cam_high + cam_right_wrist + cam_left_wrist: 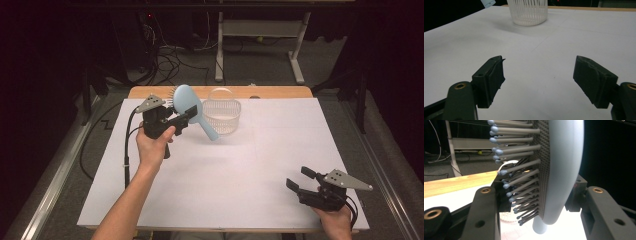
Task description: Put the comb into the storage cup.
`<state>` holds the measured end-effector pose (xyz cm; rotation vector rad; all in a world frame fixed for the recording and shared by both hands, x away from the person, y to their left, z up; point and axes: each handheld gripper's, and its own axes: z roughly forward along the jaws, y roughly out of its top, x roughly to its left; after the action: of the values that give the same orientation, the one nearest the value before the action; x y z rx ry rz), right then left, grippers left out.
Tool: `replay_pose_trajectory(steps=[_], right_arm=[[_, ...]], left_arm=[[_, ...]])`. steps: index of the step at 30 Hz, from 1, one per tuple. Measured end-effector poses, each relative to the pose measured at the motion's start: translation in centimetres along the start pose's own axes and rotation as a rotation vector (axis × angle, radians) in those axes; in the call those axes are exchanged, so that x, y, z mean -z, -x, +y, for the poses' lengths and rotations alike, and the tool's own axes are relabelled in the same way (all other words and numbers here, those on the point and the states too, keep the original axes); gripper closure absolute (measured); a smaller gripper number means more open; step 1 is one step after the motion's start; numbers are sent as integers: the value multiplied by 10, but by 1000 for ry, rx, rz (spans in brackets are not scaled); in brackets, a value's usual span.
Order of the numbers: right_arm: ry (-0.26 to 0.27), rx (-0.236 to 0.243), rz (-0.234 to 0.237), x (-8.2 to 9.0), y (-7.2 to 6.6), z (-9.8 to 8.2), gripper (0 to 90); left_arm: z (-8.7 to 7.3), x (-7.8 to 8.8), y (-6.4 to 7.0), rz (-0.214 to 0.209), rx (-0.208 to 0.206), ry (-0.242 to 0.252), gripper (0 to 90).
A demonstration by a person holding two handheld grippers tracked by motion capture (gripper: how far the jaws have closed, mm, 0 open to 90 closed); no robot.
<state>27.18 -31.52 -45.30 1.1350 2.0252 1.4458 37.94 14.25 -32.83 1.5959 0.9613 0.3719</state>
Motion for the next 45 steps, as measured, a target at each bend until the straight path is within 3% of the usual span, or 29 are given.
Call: replay_pose_trajectory(steps=[8, 45], right_arm=[[2, 0, 0, 0, 0, 0, 251], [8, -11, -5, 2, 2, 0, 252]], left_arm=[[6, -5, 1, 9, -19, -1, 508], [33, -28, -1, 34, -23, 6, 508]])
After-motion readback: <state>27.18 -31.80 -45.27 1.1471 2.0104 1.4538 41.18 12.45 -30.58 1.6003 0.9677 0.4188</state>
